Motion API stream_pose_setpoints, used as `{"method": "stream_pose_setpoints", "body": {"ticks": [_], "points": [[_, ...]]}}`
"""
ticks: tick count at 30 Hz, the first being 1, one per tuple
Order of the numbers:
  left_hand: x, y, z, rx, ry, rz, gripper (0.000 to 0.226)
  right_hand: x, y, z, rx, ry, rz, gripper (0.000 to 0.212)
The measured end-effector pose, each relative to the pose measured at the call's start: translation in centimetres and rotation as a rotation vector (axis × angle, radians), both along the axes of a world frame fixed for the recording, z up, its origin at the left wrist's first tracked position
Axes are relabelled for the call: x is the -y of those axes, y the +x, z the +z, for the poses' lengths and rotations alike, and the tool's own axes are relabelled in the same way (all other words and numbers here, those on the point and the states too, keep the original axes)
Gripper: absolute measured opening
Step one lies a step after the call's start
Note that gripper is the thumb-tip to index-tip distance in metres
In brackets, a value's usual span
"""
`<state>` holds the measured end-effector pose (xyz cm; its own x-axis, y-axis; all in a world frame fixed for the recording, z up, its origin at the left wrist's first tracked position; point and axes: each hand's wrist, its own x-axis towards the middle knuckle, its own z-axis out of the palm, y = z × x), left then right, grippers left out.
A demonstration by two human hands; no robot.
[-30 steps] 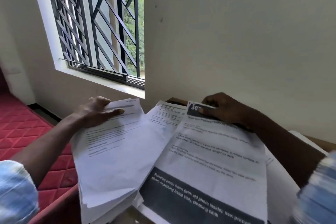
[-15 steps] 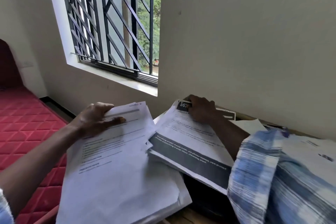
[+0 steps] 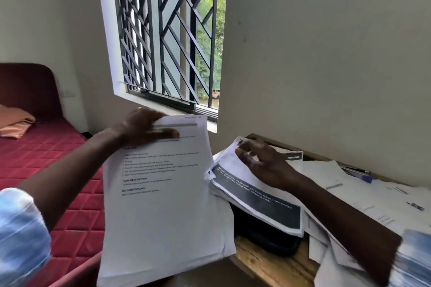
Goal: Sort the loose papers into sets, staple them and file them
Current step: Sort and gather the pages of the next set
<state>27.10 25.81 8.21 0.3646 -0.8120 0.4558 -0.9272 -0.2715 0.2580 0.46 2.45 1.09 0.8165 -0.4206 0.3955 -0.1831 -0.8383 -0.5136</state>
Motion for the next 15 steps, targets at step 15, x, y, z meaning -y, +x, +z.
{"method": "stream_pose_setpoints", "body": {"ticks": [15], "points": [[-7.4, -17.1, 15.7, 0.68, 0.061, -0.005, 0.075, -13.9, -7.6, 8.0, 0.299, 0.474, 0.18, 0.084]]}}
